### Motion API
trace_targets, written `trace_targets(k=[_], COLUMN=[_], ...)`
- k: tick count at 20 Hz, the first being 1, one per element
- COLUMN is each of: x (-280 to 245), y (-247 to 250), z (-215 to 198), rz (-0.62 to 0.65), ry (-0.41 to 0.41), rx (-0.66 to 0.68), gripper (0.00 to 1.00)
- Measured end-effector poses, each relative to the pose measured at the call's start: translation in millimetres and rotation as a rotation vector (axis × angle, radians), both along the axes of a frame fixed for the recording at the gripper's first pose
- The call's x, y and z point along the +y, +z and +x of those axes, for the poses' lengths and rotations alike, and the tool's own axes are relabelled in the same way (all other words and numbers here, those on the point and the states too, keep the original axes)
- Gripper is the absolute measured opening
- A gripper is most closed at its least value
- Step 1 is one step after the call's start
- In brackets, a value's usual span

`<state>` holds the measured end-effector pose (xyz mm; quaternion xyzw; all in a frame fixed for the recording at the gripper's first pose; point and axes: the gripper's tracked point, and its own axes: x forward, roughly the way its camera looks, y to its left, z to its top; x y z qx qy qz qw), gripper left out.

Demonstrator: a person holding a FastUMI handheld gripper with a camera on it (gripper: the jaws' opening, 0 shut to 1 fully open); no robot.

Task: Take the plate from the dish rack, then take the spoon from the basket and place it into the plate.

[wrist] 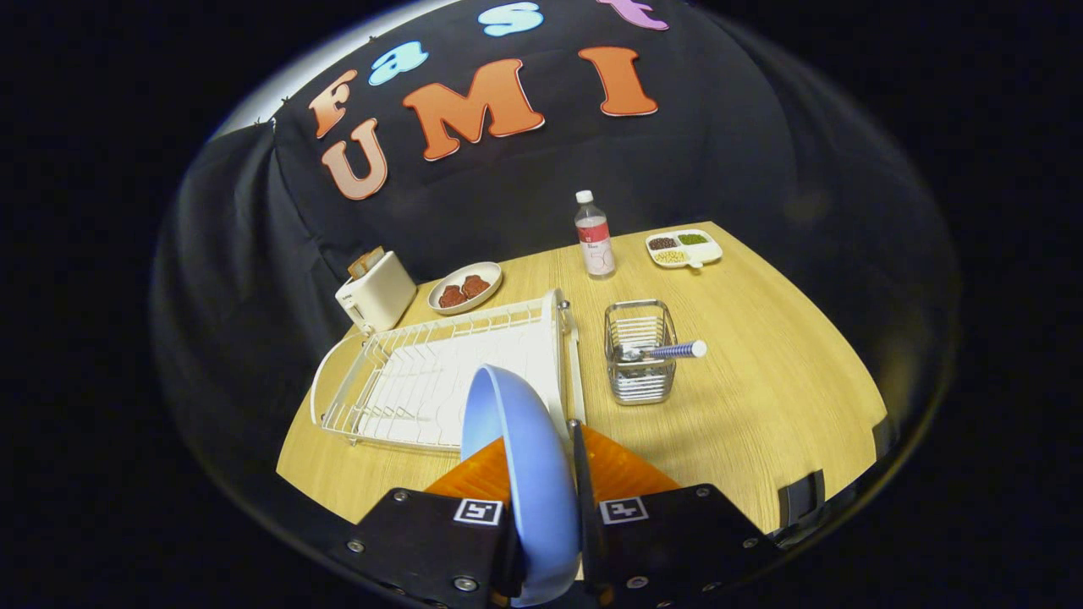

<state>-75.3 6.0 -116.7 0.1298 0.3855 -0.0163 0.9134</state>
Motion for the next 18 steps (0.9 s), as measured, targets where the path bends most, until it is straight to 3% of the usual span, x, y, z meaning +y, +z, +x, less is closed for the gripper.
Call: trace_targets(k=[11,18], x=[16,27], y=[-55,-74], z=[-30,-35], rz=[0.153,0.175], ry=[-0.019,0.003], rx=[0.065,0.047], gripper=[0.28,0.28])
